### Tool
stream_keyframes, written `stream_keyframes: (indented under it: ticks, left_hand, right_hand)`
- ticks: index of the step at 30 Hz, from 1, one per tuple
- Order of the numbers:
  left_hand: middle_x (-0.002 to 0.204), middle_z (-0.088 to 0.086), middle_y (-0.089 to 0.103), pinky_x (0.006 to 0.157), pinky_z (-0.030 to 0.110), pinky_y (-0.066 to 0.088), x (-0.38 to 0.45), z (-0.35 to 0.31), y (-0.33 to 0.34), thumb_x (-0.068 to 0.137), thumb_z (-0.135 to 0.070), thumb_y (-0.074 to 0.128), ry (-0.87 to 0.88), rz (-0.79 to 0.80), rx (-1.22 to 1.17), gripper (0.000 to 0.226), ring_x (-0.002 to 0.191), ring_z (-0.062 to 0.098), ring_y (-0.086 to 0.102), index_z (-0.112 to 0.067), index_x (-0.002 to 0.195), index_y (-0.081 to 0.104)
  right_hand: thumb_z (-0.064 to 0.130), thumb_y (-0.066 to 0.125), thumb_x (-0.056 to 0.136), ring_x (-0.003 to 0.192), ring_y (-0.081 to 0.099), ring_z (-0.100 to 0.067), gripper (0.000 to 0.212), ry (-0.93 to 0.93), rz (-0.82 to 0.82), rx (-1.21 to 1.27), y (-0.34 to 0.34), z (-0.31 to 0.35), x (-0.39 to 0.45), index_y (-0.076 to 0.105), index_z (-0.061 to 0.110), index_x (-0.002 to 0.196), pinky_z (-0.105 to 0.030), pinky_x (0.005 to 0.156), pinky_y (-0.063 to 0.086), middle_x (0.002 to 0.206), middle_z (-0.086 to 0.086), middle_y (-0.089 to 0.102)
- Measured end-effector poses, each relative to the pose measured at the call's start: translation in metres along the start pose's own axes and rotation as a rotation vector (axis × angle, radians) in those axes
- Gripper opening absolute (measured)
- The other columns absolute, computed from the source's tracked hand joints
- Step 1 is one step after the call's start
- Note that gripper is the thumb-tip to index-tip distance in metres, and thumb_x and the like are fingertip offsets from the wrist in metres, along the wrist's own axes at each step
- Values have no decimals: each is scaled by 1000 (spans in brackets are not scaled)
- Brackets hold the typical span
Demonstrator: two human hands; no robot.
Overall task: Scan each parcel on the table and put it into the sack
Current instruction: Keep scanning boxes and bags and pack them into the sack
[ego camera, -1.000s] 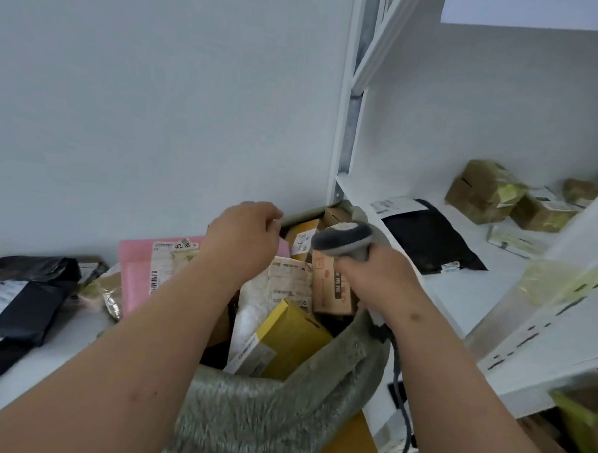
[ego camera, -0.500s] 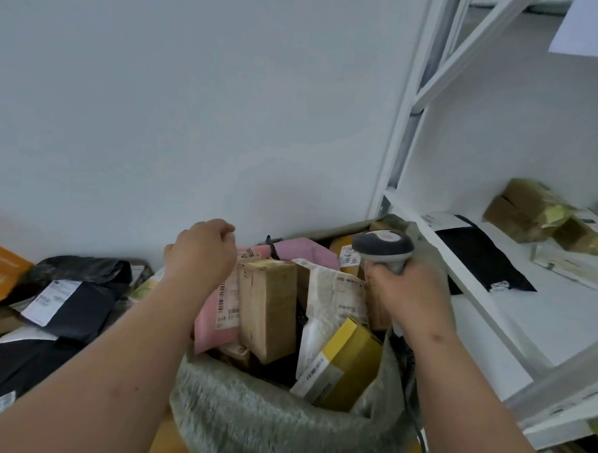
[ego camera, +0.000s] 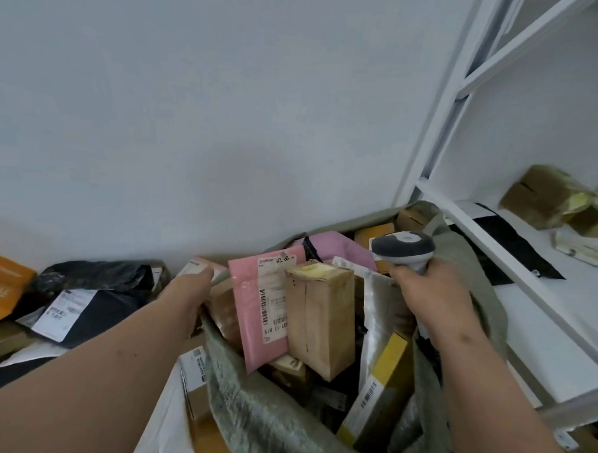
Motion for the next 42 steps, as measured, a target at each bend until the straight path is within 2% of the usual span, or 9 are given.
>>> stream_keyframes:
  ticks: [2, 5, 12, 17, 19, 22, 28, 31, 42]
  left_hand:
    - [126, 15, 58, 93, 40, 47, 18, 12, 5, 90, -38, 59, -75, 25, -48, 57, 112, 36, 57, -13, 140, 47]
    - [120, 16, 58, 88, 33, 42, 35, 10, 7, 95, -25, 56, -38, 58, -16, 40, 102, 29, 53, -9, 131, 51]
    - [120, 17, 61, 97, 42, 48, 32, 9, 21, 90, -20, 60, -44, 114, 58, 38, 109, 33, 57, -6, 126, 56]
    - [99, 17, 63, 75, 33, 44, 28, -8, 21, 73, -11, 64, 13, 94, 205, 20, 86, 27, 59, -7, 92, 59]
    - [99, 15, 70, 86, 38, 54, 16, -19, 26, 64, -25, 73, 76, 98, 295, 42, 88, 28, 67, -5, 100, 67]
    - [118, 19, 65, 97, 46, 51, -19, -48, 34, 89, -41, 63, 246, 60, 368, 48, 109, 37, 62, -4, 119, 66]
    - [132, 16, 59, 106, 37, 41, -91, -98, 40, 103, -38, 44, 477, -74, 131, 44, 121, 32, 53, -8, 130, 60]
    - [132, 8, 59, 92, 25, 38, -130, -120, 39, 104, -39, 42, 569, -125, -11, 44, 110, 18, 53, -11, 134, 58]
    - [89, -17, 58, 93, 30, 51, -268, -223, 11, 105, -42, 37, 985, -243, -330, 26, 86, 0, 57, -29, 98, 59]
  right_hand:
    - [36, 61, 92, 76, 60, -23, 23, 13, -7, -21, 5, 3, 2, 63, 13, 90, -37, 73, 50, 85, -10, 65]
    - [36, 62, 92, 80, 59, -24, 18, 31, -8, -45, 12, 7, 2, 59, 18, 87, -41, 80, 51, 86, -8, 62]
    - [29, 66, 87, 80, 62, -29, 20, 1, 7, -97, 25, 16, 2, 65, 9, 87, -42, 78, 53, 84, -12, 66]
    - [29, 67, 87, 79, 61, -25, 17, -21, 50, -48, 28, 14, 2, 64, 12, 84, -36, 72, 48, 82, -9, 65]
    - [32, 66, 89, 79, 61, -23, 19, -37, 78, -32, 28, 15, 2, 63, 14, 84, -34, 70, 47, 83, -7, 64]
    - [35, 64, 91, 78, 58, -21, 20, -67, 103, -8, 22, 20, 0, 60, 17, 82, -33, 69, 45, 83, -6, 63]
    - [34, 64, 90, 73, 58, -15, 20, -147, 68, 160, -21, 28, -6, 64, 17, 78, -34, 70, 48, 82, -4, 67]
    - [32, 65, 88, 70, 58, -20, 27, -194, 13, 269, -46, 33, -8, 69, 5, 84, -34, 65, 46, 80, -11, 69]
    - [26, 68, 87, 73, 55, -3, 15, -496, -85, 541, -130, 107, -26, 56, 29, 79, -22, 66, 42, 79, 11, 59]
Point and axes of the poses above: each hand's wrist, its own x-axis towards the middle knuckle, its own y-axis out of the palm, z = x × y, the point moved 10 cm from there along x, towards the middle knuckle
